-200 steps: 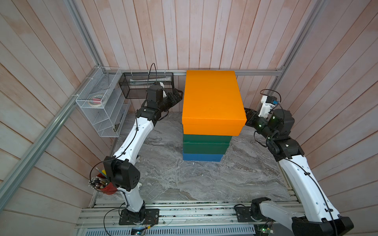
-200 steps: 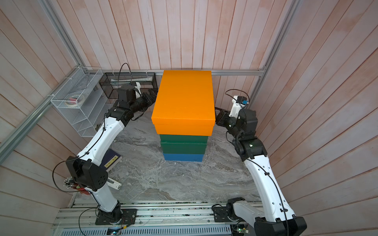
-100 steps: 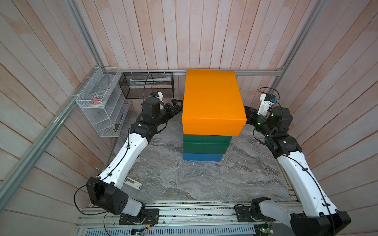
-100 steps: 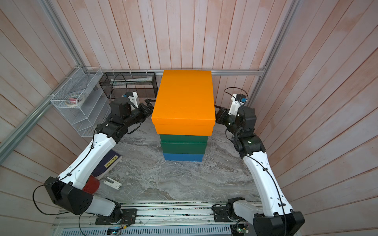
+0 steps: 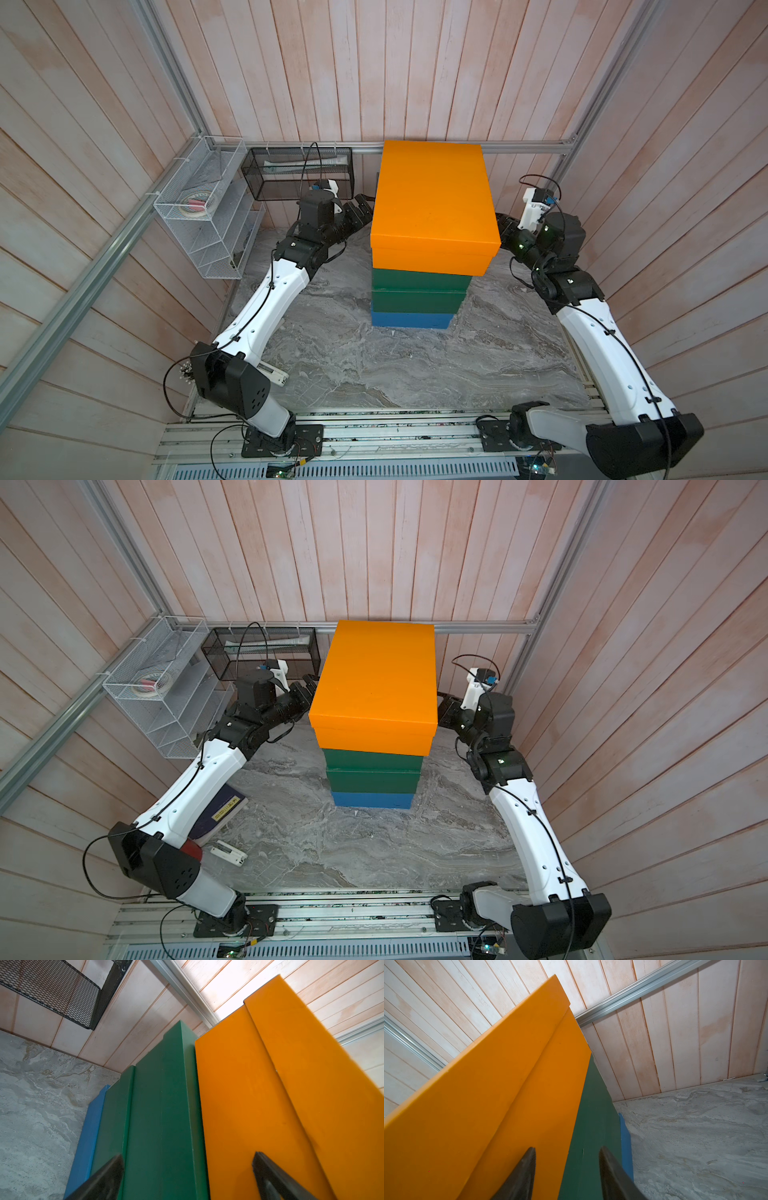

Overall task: Stack the shoeboxes
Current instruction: Adjust the shoebox.

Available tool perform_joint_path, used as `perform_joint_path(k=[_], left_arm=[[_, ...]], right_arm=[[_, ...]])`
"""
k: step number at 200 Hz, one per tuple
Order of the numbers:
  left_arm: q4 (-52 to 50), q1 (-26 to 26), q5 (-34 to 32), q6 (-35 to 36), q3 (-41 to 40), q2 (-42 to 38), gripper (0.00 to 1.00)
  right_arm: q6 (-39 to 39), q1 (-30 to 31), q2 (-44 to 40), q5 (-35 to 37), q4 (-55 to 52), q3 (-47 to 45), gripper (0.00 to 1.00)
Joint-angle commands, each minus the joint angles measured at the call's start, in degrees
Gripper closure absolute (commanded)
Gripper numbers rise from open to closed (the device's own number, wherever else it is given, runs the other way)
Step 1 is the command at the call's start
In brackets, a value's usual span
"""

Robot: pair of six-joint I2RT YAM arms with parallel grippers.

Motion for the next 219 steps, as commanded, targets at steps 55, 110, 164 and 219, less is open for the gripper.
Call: perform_joint_path(k=[55, 110, 164, 219], left_arm=[[0.6, 0.5, 1.1, 1.0, 6.2, 5.3, 0.00], [1.1, 0.9, 0.8, 1.1, 5.8, 4.8, 0.00], [1.1, 1.5, 0.6, 0.8, 4.9, 4.3, 0.00], [1.4, 1.6, 0.2, 0.6, 4.7, 4.2, 0.00]], right_arm=[[0.1, 0.2, 4.5, -1.8, 4.1, 3.7, 0.49], [0.1, 0.0, 7.7, -2.5, 5.2, 6.8, 0.49], [0.2, -0.1, 9.4, -3.2, 5.7, 7.1, 0.49], [-0.1, -1.5, 12.8, -4.6, 6.4, 9.0, 0.49]])
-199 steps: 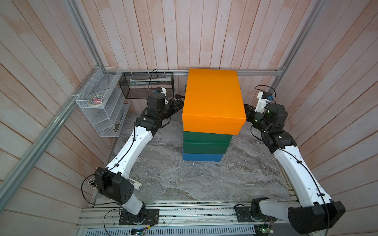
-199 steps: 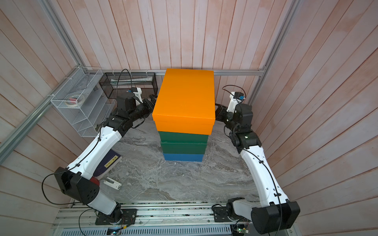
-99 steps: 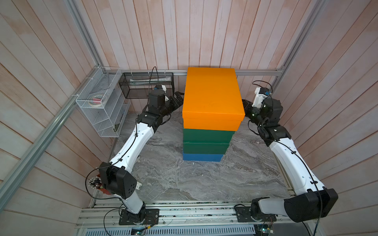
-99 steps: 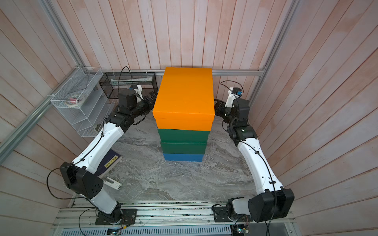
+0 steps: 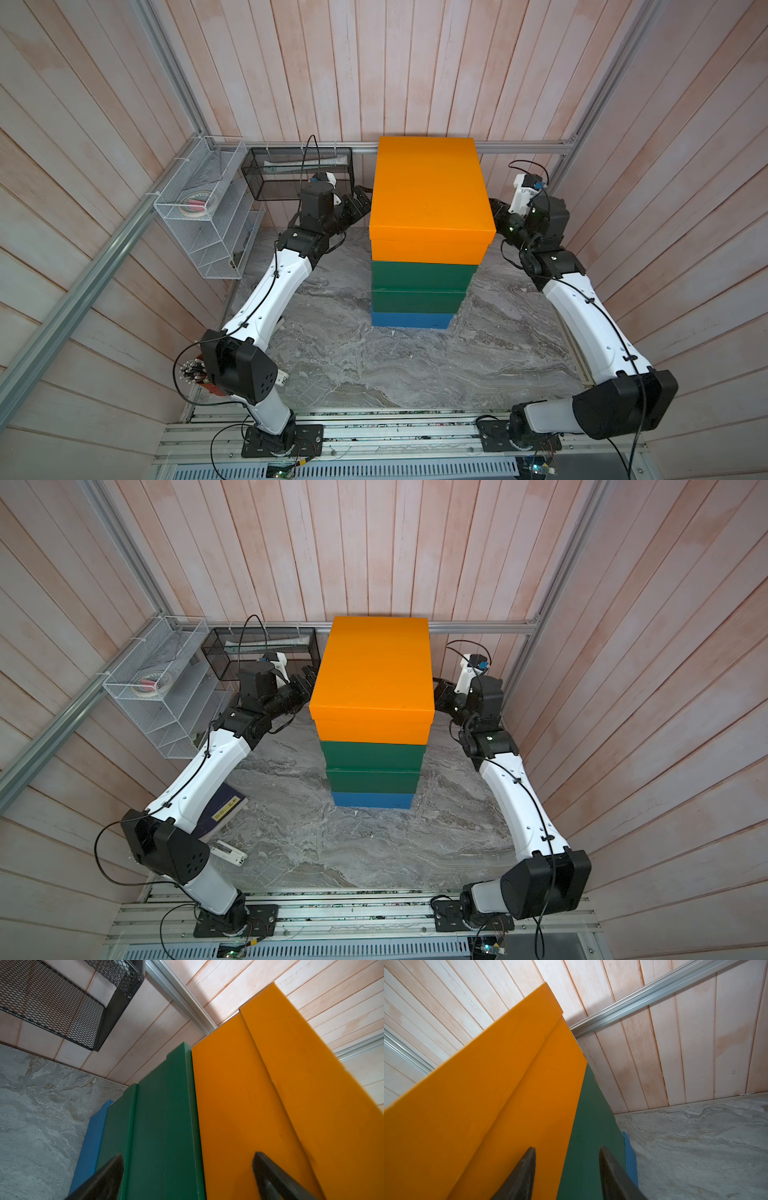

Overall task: Stack the shoeboxes
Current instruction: Adjust the shoebox.

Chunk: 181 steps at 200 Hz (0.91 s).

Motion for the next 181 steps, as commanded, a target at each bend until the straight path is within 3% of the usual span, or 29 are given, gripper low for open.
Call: perform_joint_path(k=[1, 97, 181], left_arm=[[1.1, -0.2, 0.2, 0.4, -0.3, -0.3, 0.00], [0.6, -0.1, -1.0, 0.4, -1.2, -1.2, 0.00], [0.1, 1.4, -2.4, -0.5, -7.3, -7.8, 0.00]], right_arm=[[-0.1, -0.4, 1.8, -3.0, 1.4, 2.3, 0.49], [-0.8, -2.1, 3.6, -2.8, 0.3, 4.6, 0.49], [-0.2, -4.4, -6.8, -1.6, -2.2, -2.6, 0.49]])
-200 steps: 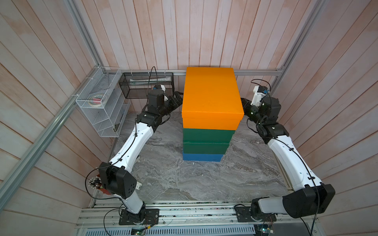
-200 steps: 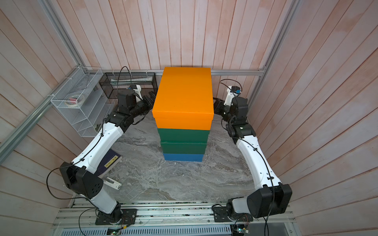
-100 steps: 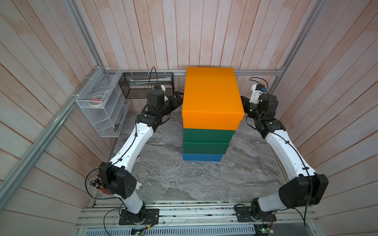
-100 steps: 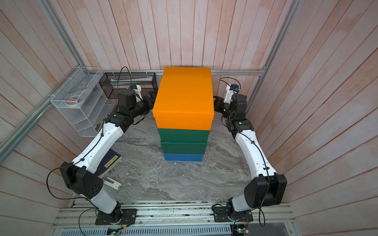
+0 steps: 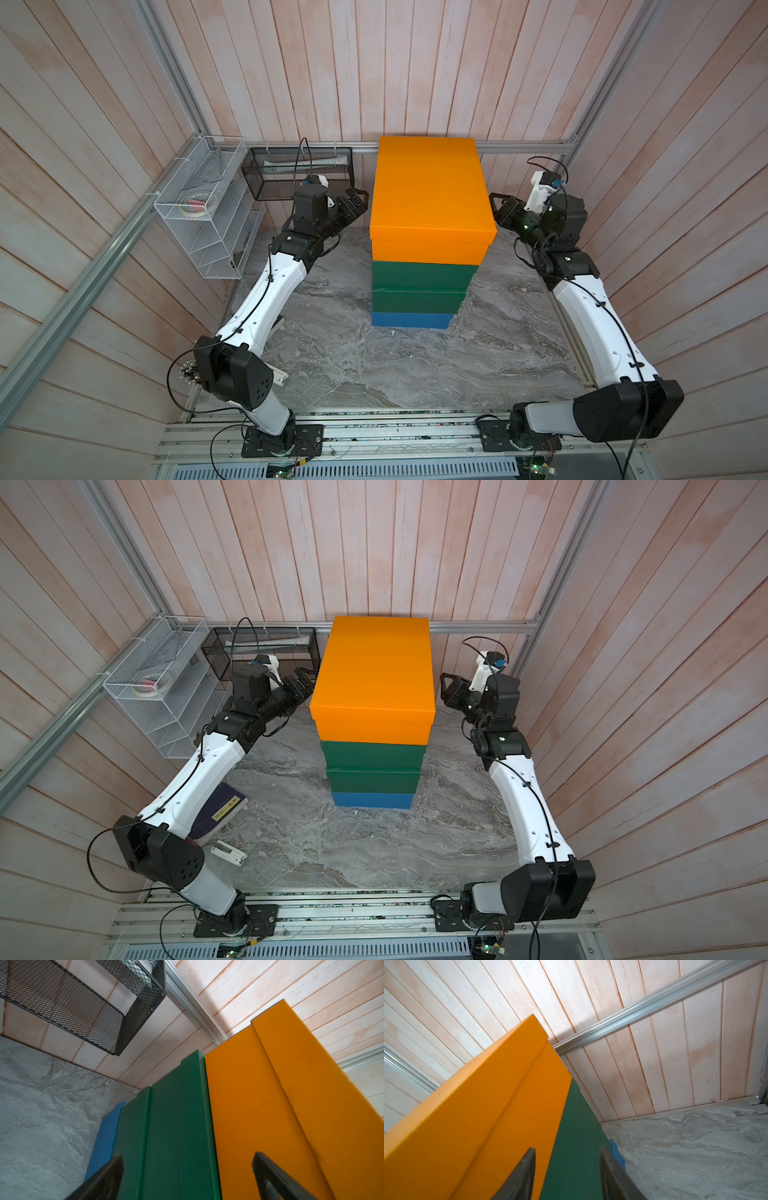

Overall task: Stack the shoeboxes
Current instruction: Adjust the shoebox.

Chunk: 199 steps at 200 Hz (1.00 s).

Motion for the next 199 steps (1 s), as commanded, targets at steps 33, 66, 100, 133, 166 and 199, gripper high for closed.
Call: perform_joint_path(k=[33, 66, 100, 133, 166, 199], left_arm=[[1.0, -2.4, -1.3, -1.7, -8.2, -7.4, 0.00], [0.0, -4.8, -1.7, -2.3, -9.0, -7.8, 0.00], [0.1, -6.0, -2.3, -2.7, -9.2, -8.0, 0.00], [0.1, -6.5, -2.8, -2.9, -9.0, -8.0, 0.00], [-0.2, -6.6, -3.2, -2.4, -8.0, -7.0, 0.00], [-0.6, -6.6, -2.9, -2.2, -6.4, -5.3, 0.00]], right_arm=[[0.9, 0.2, -5.5, -2.4, -0.8, -4.7, 0.49], [0.7, 0.3, -4.8, -4.1, -0.7, -3.9, 0.49], [1.8, 0.3, -1.8, -7.3, 1.0, -2.9, 0.49], [2.5, 0.4, 0.6, -9.5, 2.3, -1.5, 0.49], [2.9, 0.7, 1.2, -10.1, 3.7, -1.1, 0.49], [2.7, 1.2, 3.6, -11.0, 4.3, 1.1, 0.49]])
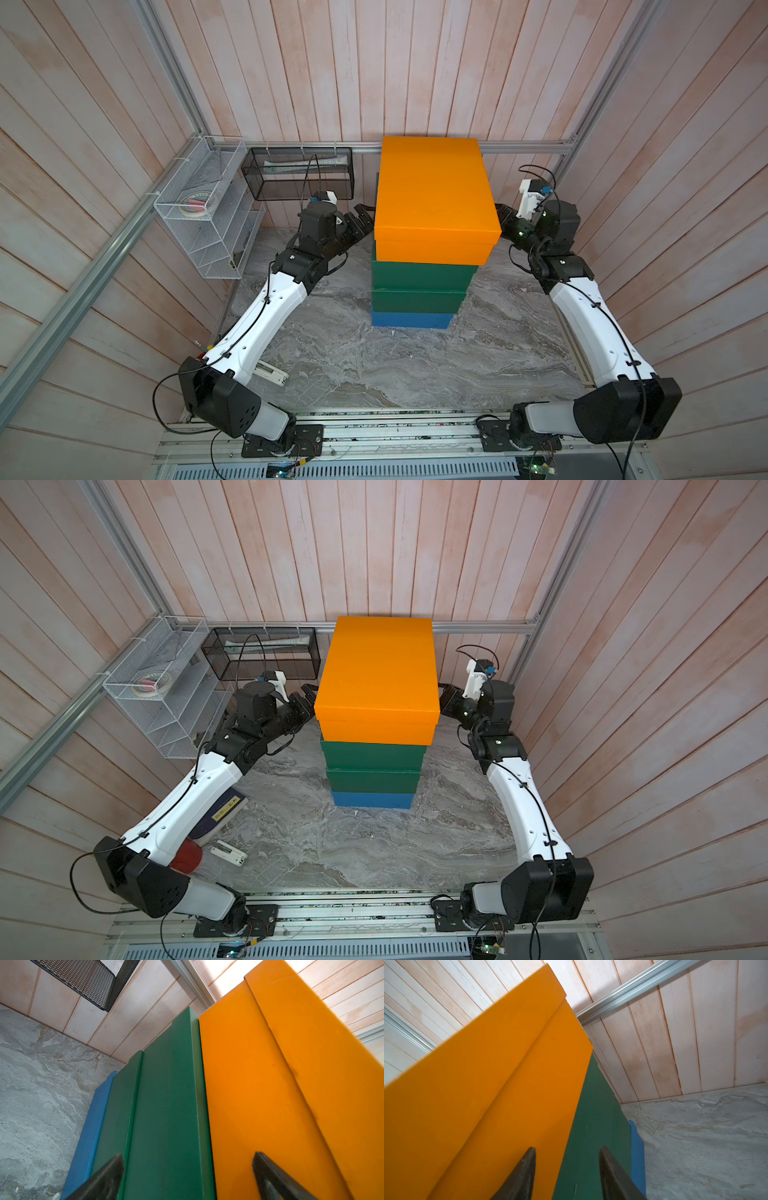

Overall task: Stack the shoeboxes
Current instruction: Adjust the shoebox.

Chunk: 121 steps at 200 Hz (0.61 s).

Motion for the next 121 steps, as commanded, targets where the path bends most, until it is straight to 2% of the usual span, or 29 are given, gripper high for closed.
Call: perform_joint_path(k=[1, 56, 121], left_arm=[[-0.6, -0.4, 0.0, 0.8, 1.9, 1.6, 0.00], [-1.5, -0.3, -1.6, 2.3, 3.7, 2.3, 0.00], [-2.9, 0.7, -2.0, 3.1, 5.9, 4.5, 0.00]], right_arm=[[0.4, 1.0, 1.9, -2.6, 2.9, 3.5, 0.49], [0.6, 2.2, 5.6, -3.5, 3.1, 5.8, 0.49], [0.5, 3.8, 2.6, -1.1, 2.9, 3.8, 0.49]])
